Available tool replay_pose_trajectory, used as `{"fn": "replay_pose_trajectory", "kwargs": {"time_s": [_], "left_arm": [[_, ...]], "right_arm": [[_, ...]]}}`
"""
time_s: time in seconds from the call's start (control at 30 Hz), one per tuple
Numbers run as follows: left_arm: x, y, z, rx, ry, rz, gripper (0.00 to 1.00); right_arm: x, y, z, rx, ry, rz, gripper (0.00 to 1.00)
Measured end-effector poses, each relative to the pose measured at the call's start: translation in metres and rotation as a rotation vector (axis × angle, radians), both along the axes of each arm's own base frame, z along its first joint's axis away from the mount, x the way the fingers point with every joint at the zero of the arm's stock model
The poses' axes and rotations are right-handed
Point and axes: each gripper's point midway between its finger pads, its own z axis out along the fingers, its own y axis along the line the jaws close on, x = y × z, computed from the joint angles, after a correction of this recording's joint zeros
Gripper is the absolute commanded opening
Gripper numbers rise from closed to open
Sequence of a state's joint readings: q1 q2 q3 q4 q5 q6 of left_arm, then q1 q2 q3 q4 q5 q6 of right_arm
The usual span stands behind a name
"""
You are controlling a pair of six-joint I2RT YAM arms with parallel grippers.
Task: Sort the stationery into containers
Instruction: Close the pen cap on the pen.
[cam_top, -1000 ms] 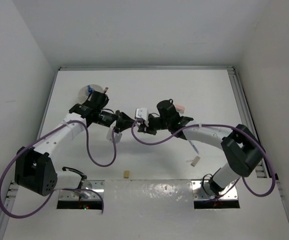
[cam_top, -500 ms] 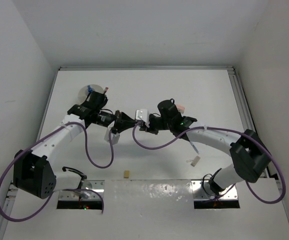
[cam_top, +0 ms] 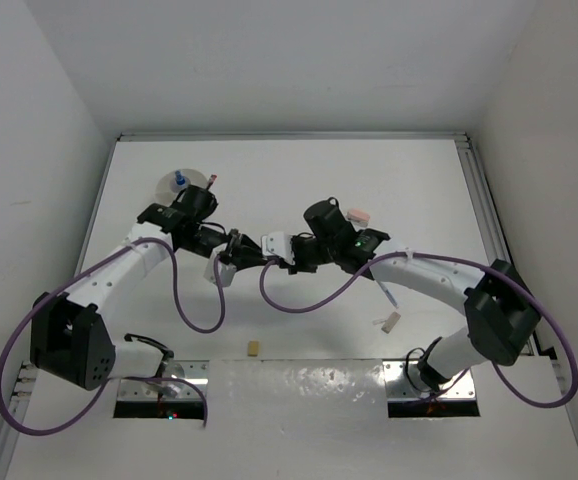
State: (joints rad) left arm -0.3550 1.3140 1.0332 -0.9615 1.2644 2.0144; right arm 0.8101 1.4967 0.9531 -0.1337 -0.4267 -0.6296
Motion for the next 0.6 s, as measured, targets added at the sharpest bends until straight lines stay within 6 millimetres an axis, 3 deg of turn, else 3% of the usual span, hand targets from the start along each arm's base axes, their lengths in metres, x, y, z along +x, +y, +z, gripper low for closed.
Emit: {"fn": "replay_pose_trajectory", "kwargs": {"time_s": [0.6], "left_arm": [[-0.0024,-0.0008,0.0029,-0.011,0.013,-0.007,0.00]], "right_arm": [[-0.0020,0.0020,0.0036,-0.029,-0.001,0.018,0.00]]}}
